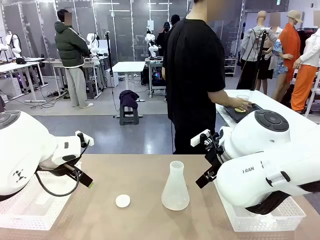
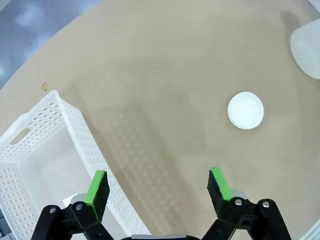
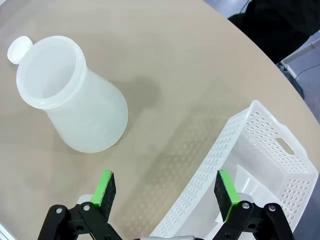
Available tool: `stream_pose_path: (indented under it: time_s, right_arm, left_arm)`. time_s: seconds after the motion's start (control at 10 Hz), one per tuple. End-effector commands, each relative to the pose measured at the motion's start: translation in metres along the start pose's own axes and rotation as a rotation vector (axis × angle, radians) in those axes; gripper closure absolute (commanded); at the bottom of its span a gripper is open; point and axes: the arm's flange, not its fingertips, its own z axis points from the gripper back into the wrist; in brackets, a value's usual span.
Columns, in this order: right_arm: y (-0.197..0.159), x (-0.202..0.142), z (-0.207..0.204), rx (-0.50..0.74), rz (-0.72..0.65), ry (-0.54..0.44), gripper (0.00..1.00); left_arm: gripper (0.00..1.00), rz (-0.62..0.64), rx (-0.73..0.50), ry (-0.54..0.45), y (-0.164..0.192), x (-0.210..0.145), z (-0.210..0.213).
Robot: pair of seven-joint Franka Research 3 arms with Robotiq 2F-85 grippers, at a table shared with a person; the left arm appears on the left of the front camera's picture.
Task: Prepare the solutions needed for the experiment.
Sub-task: Pick up the Plastic Funnel and insert it into the Big flask.
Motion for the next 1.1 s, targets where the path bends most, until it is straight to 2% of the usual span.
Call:
stream_pose_path:
  time_s: [0.0, 1.0]
  right_arm:
    - [0.0, 0.0, 0.0, 0.0, 0.0, 0.0, 0.0]
    - [0.0, 0.0, 0.0, 0.0, 0.0, 0.0, 0.0]
  left_arm:
    - [0.0, 0.0, 0.0, 0.0, -0.0002, 0.0001, 0.0]
    - [0.0, 0.0, 0.0, 0.0, -0.0002, 0.0001, 0.0]
